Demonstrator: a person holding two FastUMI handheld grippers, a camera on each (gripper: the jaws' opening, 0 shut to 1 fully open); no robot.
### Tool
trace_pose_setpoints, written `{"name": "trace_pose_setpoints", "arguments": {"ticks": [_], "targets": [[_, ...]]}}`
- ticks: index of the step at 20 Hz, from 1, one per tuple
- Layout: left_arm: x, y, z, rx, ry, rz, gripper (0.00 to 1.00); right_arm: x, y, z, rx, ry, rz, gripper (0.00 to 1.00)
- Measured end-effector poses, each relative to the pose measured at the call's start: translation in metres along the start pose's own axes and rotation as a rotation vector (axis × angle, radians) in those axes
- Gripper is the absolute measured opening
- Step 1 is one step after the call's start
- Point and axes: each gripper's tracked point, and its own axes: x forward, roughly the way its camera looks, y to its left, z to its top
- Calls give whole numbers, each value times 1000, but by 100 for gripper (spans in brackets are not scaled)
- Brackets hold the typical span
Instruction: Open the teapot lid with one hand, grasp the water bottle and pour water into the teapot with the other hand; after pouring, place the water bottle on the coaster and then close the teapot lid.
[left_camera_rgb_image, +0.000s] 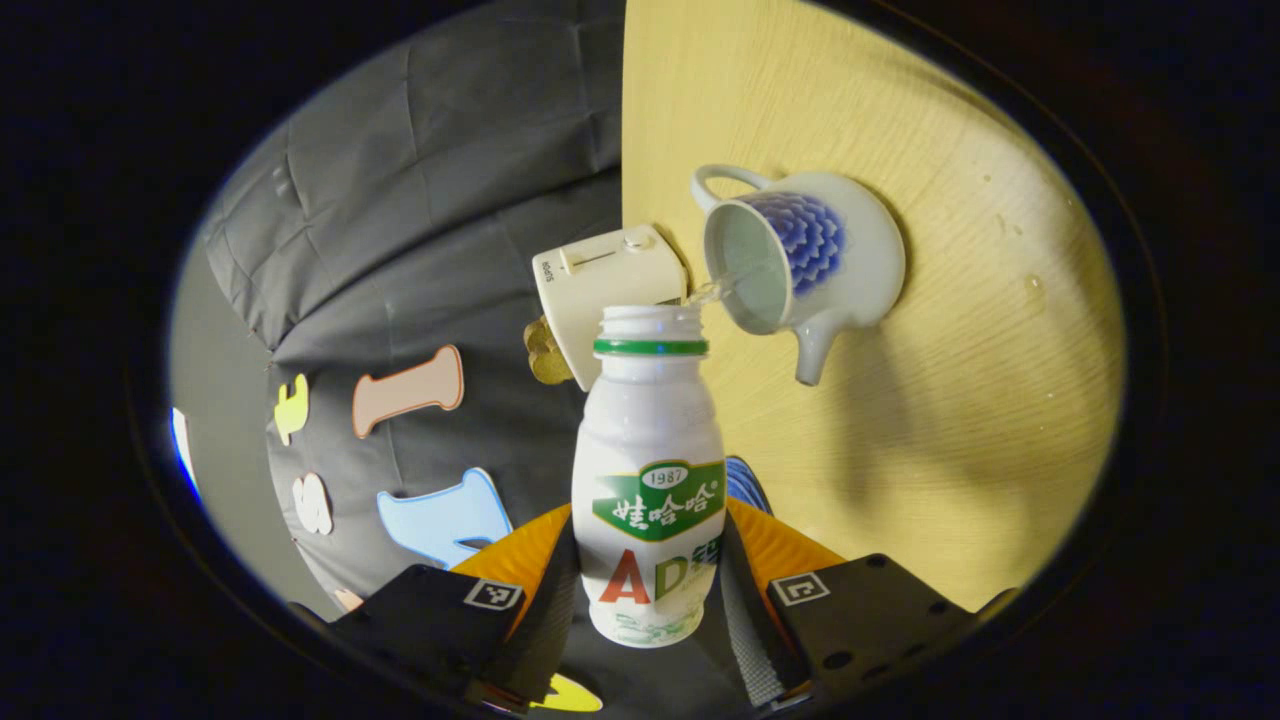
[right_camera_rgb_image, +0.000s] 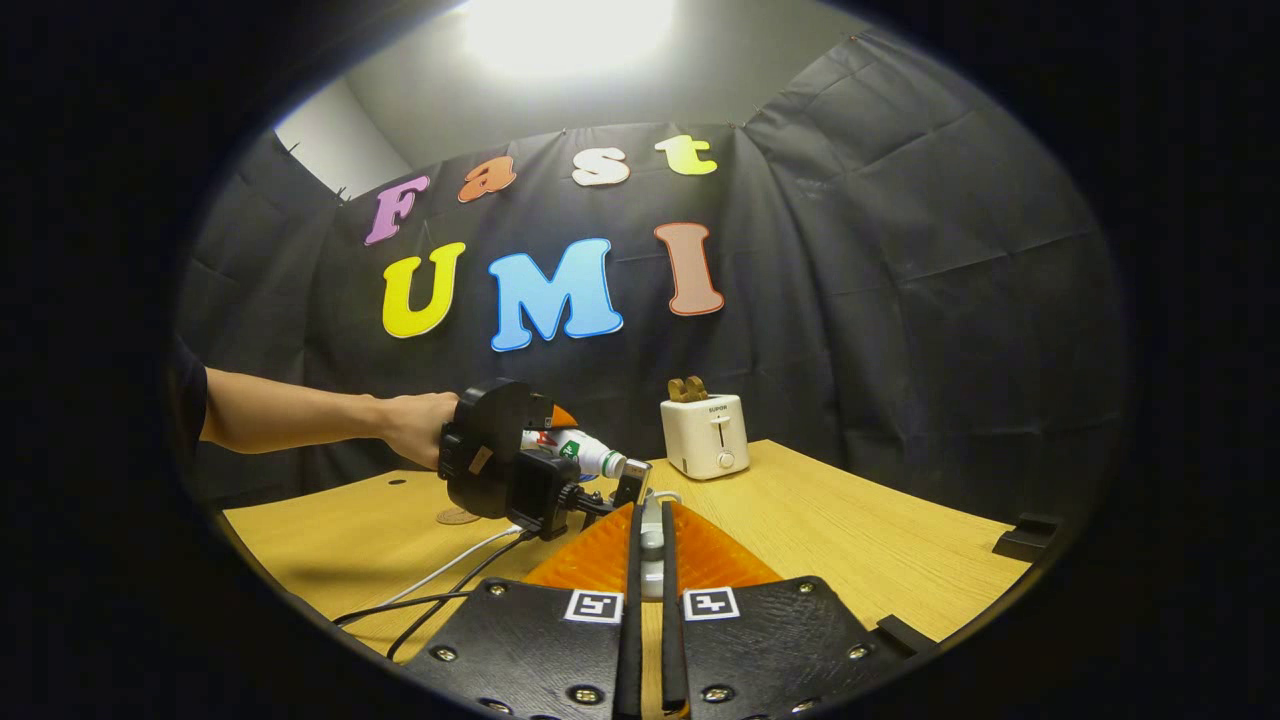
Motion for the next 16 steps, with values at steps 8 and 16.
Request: {"name": "trace_pose_setpoints", "arguments": {"ticks": [8,16], "targets": [[-2,1,5,83,-10,14,75,4,4,1,-6,0,15,8],[-3,4,5,153,-19,15,75,3,1,4,-5,-5,10,8]]}}
